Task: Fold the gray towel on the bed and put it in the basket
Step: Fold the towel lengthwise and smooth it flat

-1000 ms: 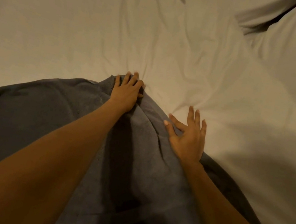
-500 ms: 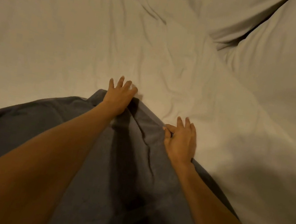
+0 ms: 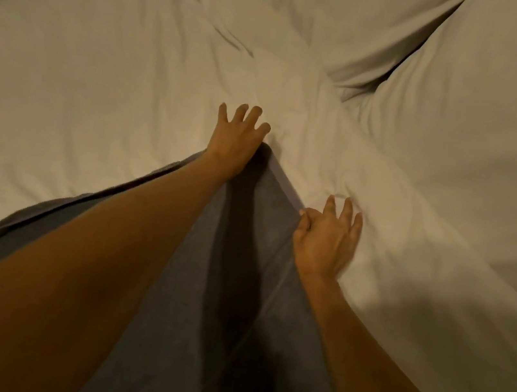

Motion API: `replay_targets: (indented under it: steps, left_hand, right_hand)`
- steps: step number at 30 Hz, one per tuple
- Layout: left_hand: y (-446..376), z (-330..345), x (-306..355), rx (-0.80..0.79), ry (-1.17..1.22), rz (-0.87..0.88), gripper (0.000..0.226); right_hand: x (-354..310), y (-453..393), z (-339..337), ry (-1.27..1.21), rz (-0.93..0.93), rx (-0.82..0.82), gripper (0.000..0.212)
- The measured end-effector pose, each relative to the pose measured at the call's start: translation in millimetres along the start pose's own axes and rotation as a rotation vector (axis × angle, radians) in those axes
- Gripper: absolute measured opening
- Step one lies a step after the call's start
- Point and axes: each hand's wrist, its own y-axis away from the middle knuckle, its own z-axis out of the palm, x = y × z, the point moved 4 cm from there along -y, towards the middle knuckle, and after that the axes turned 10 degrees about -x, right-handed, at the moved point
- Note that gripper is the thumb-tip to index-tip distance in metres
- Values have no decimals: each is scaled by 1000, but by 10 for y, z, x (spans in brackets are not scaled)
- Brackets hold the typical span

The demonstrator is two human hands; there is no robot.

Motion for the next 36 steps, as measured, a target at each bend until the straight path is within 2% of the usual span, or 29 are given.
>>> replay_targets:
  steps: [4,8,10,13,18,21,25,31,36]
  left_hand:
    - [104,207,87,-8,126,-55,53]
    - [365,529,209,-10,316,-143,55]
    - [528,707,282,-36,424,-148,60]
    - [721,979,349,-150,537,-147,66]
    - [773,1071,356,-208,543,-126,69]
    - [946,1039,348,-257,530,-109,69]
    - [1422,966,300,-333,542,-131,65]
    - [2486,835,202,-438,522,-174,64]
    - [3583,780,51,-589,595,-323,66]
  right_hand:
    - [-7,18,125,132,6,-169,34]
    - [-171,231,230,171,-93,-150,55]
    - [-224,385,338,190,-192,-181,58]
    - [-67,509,560,158,-246,-360,61]
    - [20,504,676,160,-254,-370,62]
    - [-18,508,624,196,-226,-433,64]
    - [-164,709,463,244,-184,-557,60]
    - [-319,1611,201,237,-242,-707,59]
    - [-414,2326,6,249,-286,-834,58]
